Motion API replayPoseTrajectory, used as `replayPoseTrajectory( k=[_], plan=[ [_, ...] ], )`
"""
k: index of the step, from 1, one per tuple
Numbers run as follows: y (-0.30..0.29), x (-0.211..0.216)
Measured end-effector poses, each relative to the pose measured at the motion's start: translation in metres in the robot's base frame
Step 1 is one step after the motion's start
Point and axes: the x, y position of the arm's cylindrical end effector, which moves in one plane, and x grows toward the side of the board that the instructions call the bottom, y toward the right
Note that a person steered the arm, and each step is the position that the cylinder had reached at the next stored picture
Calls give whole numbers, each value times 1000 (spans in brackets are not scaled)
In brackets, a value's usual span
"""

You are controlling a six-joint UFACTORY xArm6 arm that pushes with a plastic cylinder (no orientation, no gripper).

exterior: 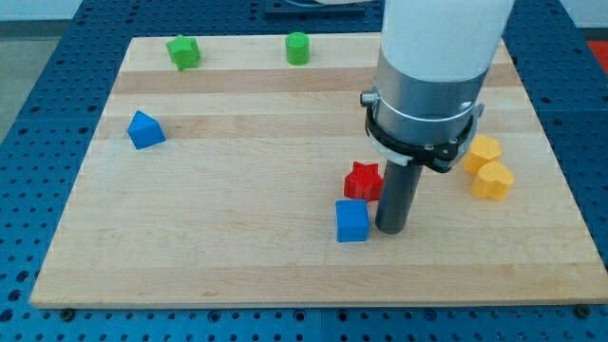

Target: Place the red star below the yellow heart

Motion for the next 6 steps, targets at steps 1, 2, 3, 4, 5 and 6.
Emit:
replayPoseTrajectory(
  k=[1, 2, 3, 4, 5, 6],
  plan=[
    [0, 0],
    [-5, 0],
    [-29, 1],
    [-32, 1],
    [-32, 1],
    [-39, 1]
  ],
)
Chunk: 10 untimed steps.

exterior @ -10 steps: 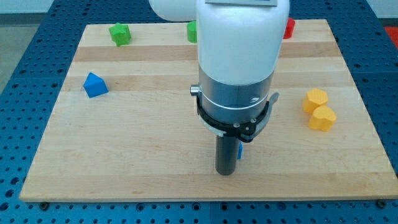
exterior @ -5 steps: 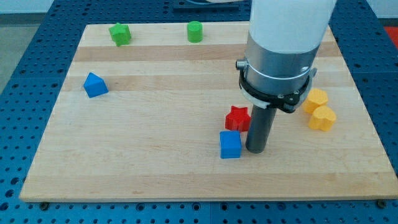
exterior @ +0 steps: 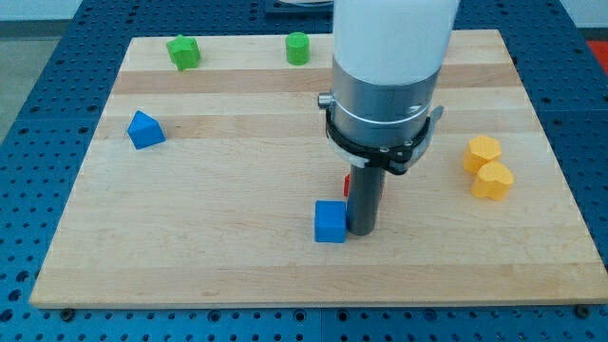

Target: Place the red star below the yellow heart

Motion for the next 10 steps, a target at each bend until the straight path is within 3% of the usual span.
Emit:
replayPoseTrajectory(
  k=[2, 10],
  plan=[
    [-29, 0],
    [-9, 0]
  ],
)
